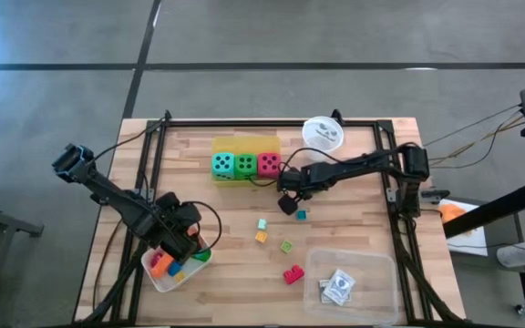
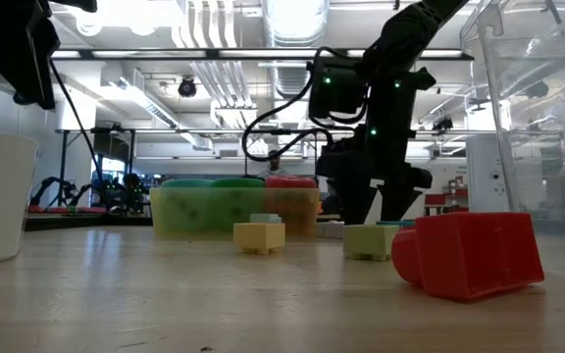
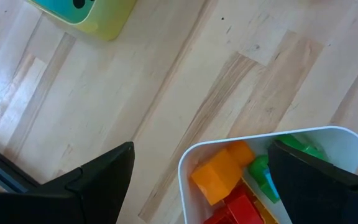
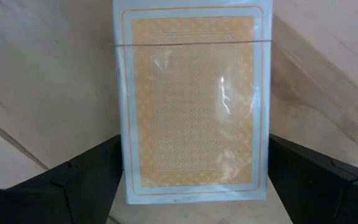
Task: Pick & Place Toys
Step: Put the yellow deck of cards into the transparent bin
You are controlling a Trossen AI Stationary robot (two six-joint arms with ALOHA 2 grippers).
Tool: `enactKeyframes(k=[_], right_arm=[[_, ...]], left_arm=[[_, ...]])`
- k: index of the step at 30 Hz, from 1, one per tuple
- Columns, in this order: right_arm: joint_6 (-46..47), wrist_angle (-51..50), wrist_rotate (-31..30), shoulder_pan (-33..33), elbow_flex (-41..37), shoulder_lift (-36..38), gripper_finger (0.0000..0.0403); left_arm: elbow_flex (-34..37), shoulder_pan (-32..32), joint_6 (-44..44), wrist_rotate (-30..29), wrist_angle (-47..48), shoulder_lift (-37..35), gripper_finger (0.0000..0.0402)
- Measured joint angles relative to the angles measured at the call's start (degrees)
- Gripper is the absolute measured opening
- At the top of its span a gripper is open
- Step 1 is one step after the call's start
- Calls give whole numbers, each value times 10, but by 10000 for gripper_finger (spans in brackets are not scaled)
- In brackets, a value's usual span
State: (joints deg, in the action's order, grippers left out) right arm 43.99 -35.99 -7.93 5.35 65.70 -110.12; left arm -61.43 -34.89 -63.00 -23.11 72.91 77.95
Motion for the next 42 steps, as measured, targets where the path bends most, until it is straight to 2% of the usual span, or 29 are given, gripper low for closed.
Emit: enactKeyframes(k=[4, 9, 16, 29, 37, 42], right_arm=[[-7, -29, -11, -8, 34, -21, 353], [-5, -89, -29, -11, 80, -39, 295], [-5, -127, -25, -11, 113, -51, 295], [-5, -132, -11, -14, 114, -41, 295], [-4, -138, -10, -20, 113, 8, 295], [2, -179, -9, -30, 117, 52, 295]], left_arm=[[0, 0, 0, 0, 0, 0, 353], [0, 0, 0, 0, -1, 0, 353], [0, 0, 0, 0, -4, 0, 353], [0, 0, 0, 0, -9, 0, 353], [0, 0, 0, 0, -12, 0, 353], [0, 0, 0, 0, -13, 0, 353]])
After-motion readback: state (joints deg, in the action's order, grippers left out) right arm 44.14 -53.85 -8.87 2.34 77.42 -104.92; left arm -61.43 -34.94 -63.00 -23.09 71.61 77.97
